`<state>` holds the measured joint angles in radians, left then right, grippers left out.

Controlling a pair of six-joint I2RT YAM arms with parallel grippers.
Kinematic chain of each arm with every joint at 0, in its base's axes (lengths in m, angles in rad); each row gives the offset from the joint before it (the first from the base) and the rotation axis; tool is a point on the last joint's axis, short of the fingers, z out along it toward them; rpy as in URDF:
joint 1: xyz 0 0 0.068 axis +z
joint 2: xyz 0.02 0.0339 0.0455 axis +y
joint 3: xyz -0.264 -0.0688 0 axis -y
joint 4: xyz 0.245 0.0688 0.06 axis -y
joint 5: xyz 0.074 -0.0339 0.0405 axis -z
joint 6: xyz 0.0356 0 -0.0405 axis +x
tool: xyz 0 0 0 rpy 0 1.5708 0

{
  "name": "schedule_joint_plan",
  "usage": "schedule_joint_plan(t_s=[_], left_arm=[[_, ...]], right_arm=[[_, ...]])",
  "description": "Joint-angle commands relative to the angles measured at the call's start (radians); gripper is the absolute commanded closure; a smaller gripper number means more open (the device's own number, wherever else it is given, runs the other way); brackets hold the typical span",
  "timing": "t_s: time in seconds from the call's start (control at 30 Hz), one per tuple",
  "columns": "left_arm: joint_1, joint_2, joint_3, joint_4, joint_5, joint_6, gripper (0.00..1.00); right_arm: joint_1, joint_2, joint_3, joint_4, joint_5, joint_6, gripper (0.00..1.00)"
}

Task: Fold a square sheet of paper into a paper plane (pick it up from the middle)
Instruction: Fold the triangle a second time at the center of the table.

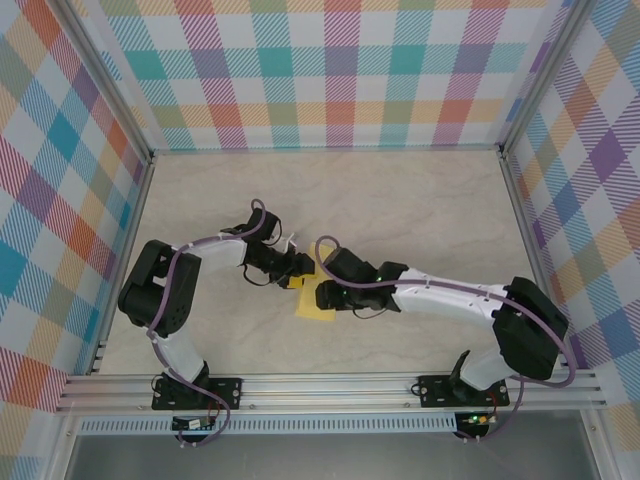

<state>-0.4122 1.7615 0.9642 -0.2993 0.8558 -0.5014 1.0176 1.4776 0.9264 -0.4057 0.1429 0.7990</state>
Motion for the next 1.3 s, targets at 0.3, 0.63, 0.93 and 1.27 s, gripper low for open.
schedule_joint_plan(t_s=[0.3, 0.63, 0.93, 1.27], left_arm=[[-0.007, -0.029, -0.003, 0.062, 0.064, -0.036, 0.62], [-0.007, -0.034, 0.002, 0.029, 0.054, -0.025, 0.67], [-0.007, -0.047, -0.002, 0.031, 0.045, -0.022, 0.68], [-0.007, -0.085, 0.001, -0.025, -0.026, -0.026, 0.68]], right_arm=[[0.213, 0.103, 0.129, -0.102, 0.293, -0.044, 0.42], [0.296, 0.338, 0.378, -0.294, 0.420, -0.050, 0.30], [0.312, 0.422, 0.467, -0.425, 0.546, 0.028, 0.44], [0.312, 0.380, 0.447, -0.415, 0.542, 0.013, 0.80]])
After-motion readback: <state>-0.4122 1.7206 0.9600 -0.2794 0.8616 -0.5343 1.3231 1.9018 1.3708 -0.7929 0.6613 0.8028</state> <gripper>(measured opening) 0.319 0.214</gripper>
